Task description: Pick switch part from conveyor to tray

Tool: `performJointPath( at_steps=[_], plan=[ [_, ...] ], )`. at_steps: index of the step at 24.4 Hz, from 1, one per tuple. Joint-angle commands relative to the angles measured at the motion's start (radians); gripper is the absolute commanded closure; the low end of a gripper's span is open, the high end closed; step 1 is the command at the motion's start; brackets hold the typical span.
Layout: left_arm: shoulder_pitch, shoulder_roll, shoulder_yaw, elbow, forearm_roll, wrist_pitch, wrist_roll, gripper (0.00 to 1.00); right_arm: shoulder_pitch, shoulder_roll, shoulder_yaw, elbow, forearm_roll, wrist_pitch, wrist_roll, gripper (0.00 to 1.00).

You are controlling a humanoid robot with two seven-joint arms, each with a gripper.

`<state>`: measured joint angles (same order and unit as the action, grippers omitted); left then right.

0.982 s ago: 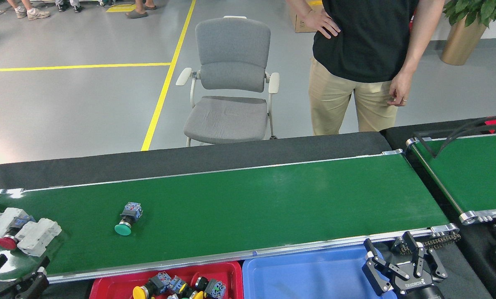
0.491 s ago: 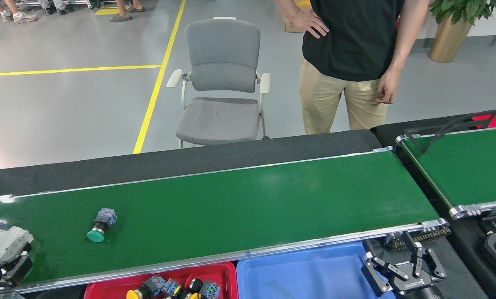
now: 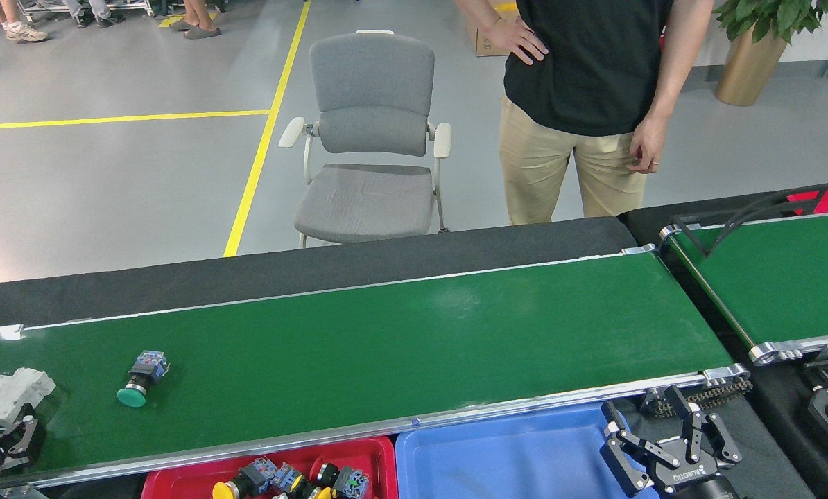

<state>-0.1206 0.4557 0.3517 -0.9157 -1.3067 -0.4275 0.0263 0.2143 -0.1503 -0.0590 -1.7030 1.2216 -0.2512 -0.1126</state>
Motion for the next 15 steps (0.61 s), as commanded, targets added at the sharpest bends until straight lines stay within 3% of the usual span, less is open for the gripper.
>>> performJointPath(
  at_steps=[1, 4, 9, 15],
  plan=[
    [0.009, -0.017, -0.005, -0.075, -0.002, -0.017, -0.003, 0.92, -0.009, -0.002, -0.024, -0.015, -0.005, -0.002, -0.002, 0.0],
    [0.07, -0.048, -0.025, -0.273, 0.009, -0.036, -0.006, 0.92, -0.009, -0.002, -0.058, -0.015, -0.02, -0.003, -0.001, 0.0],
    [0.127, -0.164, -0.197, -0.604, 0.017, -0.034, -0.023, 0.91, -0.007, -0.003, -0.111, -0.013, -0.028, -0.005, 0.001, 0.0],
    [0.153, -0.307, -0.497, -0.778, -0.08, -0.025, -0.098, 0.91, -0.007, -0.005, -0.151, -0.012, -0.047, -0.003, -0.001, 0.0]
  ],
)
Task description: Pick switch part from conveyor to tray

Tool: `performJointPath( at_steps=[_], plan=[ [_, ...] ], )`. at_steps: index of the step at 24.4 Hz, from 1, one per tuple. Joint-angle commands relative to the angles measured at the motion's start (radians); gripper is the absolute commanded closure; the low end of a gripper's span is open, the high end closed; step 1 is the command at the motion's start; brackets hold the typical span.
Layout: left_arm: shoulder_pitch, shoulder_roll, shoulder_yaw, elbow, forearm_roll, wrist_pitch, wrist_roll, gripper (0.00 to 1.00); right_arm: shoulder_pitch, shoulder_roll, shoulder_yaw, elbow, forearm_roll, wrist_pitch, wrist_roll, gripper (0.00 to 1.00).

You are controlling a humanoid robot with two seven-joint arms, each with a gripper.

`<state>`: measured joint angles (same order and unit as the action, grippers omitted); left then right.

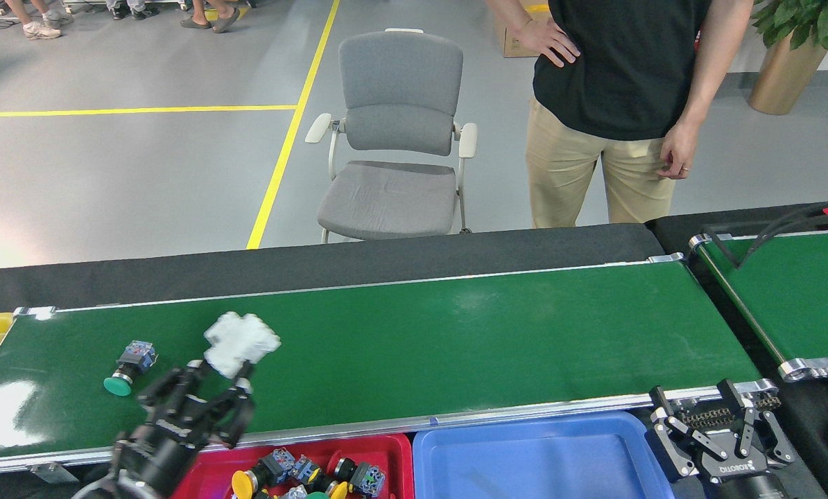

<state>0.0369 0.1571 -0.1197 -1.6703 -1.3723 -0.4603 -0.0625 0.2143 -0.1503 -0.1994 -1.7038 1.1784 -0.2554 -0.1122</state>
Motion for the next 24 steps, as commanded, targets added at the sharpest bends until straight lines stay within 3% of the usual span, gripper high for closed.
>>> performJointPath(
  at_steps=[1, 6, 9, 10, 14, 15, 21, 24],
  plan=[
    [-0.002, -0.031, -0.067, -0.026, -0.042, 0.009, -0.011, 0.9, -0.009, -0.005, -0.015, -0.011, -0.003, 0.001, -0.001, 0.0],
    [0.024, -0.131, -0.236, -0.031, -0.179, 0.031, -0.011, 0.89, -0.009, -0.005, -0.023, -0.013, -0.003, 0.001, -0.001, 0.0],
    [0.052, -0.172, -0.296, -0.046, -0.218, 0.032, -0.013, 0.81, -0.009, -0.008, -0.025, -0.013, -0.003, 0.001, 0.0, 0.0],
    [0.06, -0.176, -0.317, -0.054, -0.229, 0.034, -0.013, 0.72, -0.009, -0.008, -0.026, -0.013, -0.003, 0.002, -0.001, 0.0],
    [0.081, -0.179, -0.356, -0.058, -0.238, 0.078, -0.013, 0.08, -0.009, -0.008, -0.031, -0.011, -0.005, 0.005, 0.0, 0.0],
    [0.086, -0.179, -0.357, -0.06, -0.237, 0.097, -0.011, 0.0, -0.009, -0.006, -0.032, -0.011, -0.005, 0.004, -0.001, 0.0],
    [0.093, -0.177, -0.321, -0.103, -0.229, 0.124, -0.002, 0.0, -0.009, -0.009, -0.035, -0.013, -0.003, 0.001, -0.001, 0.0],
    [0.11, -0.168, -0.152, -0.109, -0.225, 0.235, 0.015, 0.0, -0.001, -0.008, -0.077, -0.013, -0.005, -0.001, -0.001, 0.0]
  ],
)
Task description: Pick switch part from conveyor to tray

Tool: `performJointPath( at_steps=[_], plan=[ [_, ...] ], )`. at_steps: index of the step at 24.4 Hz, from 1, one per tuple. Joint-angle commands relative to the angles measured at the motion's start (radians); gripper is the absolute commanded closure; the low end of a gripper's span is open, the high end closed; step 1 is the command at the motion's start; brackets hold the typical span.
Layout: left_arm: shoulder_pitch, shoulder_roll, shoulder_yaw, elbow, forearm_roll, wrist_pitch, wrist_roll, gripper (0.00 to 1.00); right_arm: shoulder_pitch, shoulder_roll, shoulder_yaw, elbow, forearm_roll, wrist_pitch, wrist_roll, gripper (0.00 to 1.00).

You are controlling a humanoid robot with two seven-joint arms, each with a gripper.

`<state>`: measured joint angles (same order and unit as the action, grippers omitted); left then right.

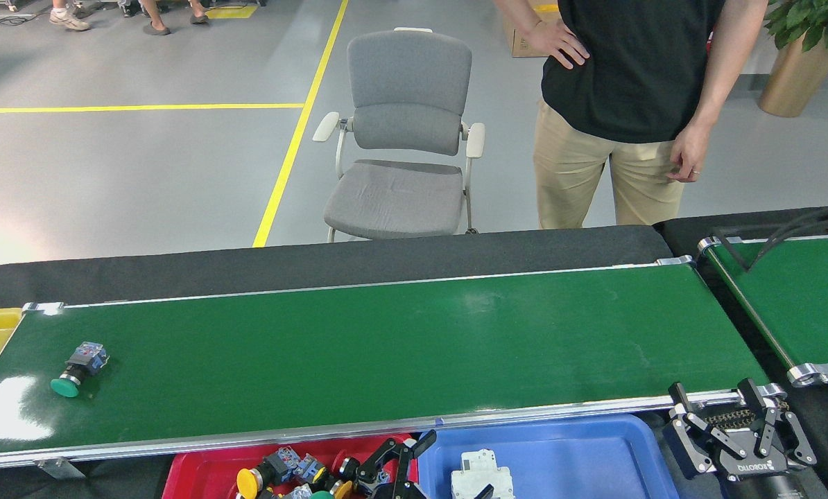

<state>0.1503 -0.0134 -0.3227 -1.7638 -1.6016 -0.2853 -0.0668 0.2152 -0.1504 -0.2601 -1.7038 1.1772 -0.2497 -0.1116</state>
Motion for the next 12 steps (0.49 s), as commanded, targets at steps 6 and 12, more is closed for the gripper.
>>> performJointPath(
  at_steps=[6, 12],
  plan=[
    [0.032, 0.087, 0.617, 0.006, 0.042, -0.008, 0.041, 0.0, 0.0, -0.006, -0.021, -0.013, -0.004, -0.008, 0.0, 0.0],
    [0.091, 0.148, 0.867, 0.17, 0.121, -0.195, 0.041, 0.0, 0.0, 0.012, -0.022, -0.013, -0.013, -0.005, 0.09, 0.0]
  ],
)
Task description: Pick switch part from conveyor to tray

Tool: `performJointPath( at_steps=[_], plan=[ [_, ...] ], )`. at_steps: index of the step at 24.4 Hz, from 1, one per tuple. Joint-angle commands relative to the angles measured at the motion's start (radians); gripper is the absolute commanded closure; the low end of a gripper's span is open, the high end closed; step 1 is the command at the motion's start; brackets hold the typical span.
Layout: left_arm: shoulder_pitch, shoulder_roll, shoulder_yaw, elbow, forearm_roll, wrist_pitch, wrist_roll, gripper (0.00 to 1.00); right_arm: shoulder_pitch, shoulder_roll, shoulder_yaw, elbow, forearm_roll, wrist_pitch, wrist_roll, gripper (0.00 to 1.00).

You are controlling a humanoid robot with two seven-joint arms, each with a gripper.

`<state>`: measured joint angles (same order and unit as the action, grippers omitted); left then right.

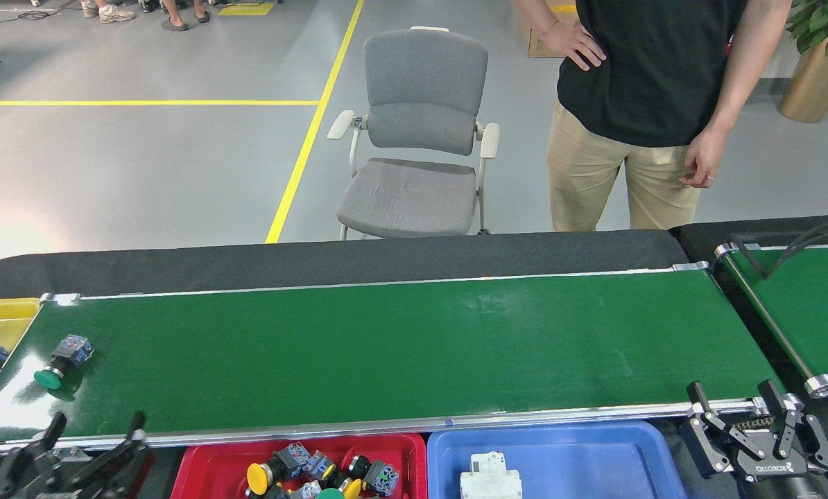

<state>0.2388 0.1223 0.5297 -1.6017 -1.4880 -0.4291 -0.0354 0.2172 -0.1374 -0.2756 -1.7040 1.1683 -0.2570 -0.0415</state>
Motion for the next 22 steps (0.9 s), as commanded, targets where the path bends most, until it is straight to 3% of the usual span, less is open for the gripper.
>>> performJointPath(
  at_steps=[1, 11, 15, 22],
  plan=[
    [0.01, 0.014, 0.015, 0.014, 0.011, -0.06, 0.009, 0.0, 0.001, -0.001, -0.007, -0.011, -0.004, 0.001, 0.02, 0.0],
    [0.047, 0.011, 0.01, 0.002, 0.057, -0.043, 0.008, 0.0, 0.016, -0.001, -0.007, -0.013, -0.004, -0.002, 0.023, 0.0],
    [0.05, 0.014, 0.012, -0.023, 0.133, 0.0, 0.008, 0.0, 0.022, 0.001, -0.005, -0.014, -0.004, -0.018, 0.018, 0.0],
    [0.053, 0.056, 0.01, -0.035, 0.15, -0.002, 0.009, 0.0, 0.024, 0.002, -0.005, -0.014, -0.006, -0.021, 0.017, 0.0]
  ],
)
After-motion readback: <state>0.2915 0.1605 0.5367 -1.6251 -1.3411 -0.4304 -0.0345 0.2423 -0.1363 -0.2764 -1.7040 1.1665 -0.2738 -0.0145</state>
